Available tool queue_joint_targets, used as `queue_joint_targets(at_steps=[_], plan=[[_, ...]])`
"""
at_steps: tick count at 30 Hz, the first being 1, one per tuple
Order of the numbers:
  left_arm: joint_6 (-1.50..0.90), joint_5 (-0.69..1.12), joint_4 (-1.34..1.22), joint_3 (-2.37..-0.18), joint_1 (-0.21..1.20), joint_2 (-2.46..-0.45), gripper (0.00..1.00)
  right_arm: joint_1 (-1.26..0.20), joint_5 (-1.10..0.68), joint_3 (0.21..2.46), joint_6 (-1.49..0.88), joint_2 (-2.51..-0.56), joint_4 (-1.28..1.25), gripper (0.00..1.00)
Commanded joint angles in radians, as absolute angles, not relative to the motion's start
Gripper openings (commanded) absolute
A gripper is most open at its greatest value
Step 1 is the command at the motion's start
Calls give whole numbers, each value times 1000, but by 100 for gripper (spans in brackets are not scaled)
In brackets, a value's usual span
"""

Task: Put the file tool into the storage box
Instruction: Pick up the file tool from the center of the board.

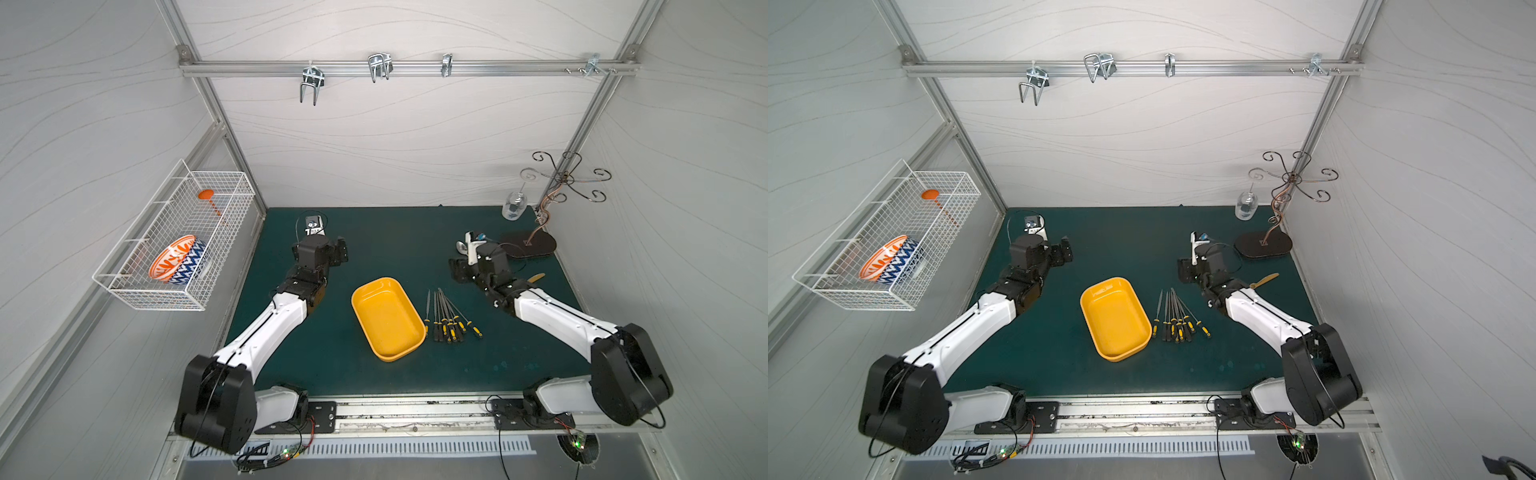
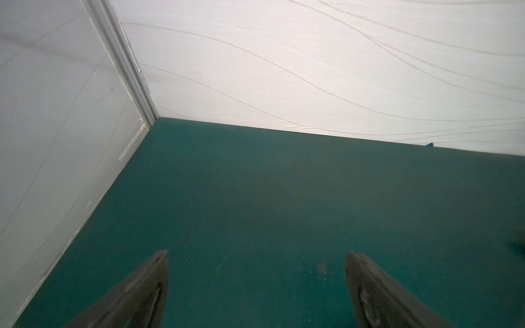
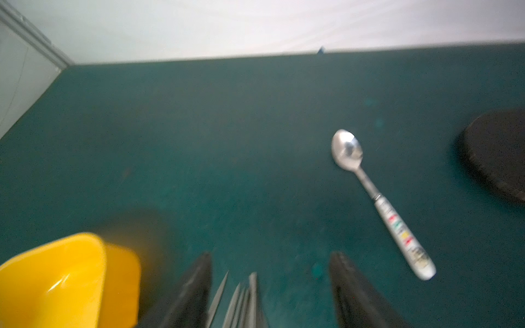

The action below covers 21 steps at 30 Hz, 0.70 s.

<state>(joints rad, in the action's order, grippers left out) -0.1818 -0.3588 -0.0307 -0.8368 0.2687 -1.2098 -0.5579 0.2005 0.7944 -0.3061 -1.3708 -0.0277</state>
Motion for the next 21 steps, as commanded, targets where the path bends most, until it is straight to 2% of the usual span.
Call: queue_joint_targets(at_steps=[1,2,5,8,14,21], plan=[[-308,-360,191,-799,307,-1150,99,-686,229,762,-489,-1368,217,46],[-305,-361,201,-790,314,-1129,100,-730,202,754,-509,-1373,231,40],[-264,-379,208,-778,328,-1086,100,-851,206,760,-557,-1407,298,33],[-239,-392,172,-757,337,-1065,97,-922,252,779,-581,-1452,350,32],[-247,-403,178,-762,344,-1087,94,-941,275,814,-616,-1526,414,32],[-242,-428,188,-765,369,-1084,100,-936,309,838,-600,-1513,422,31]])
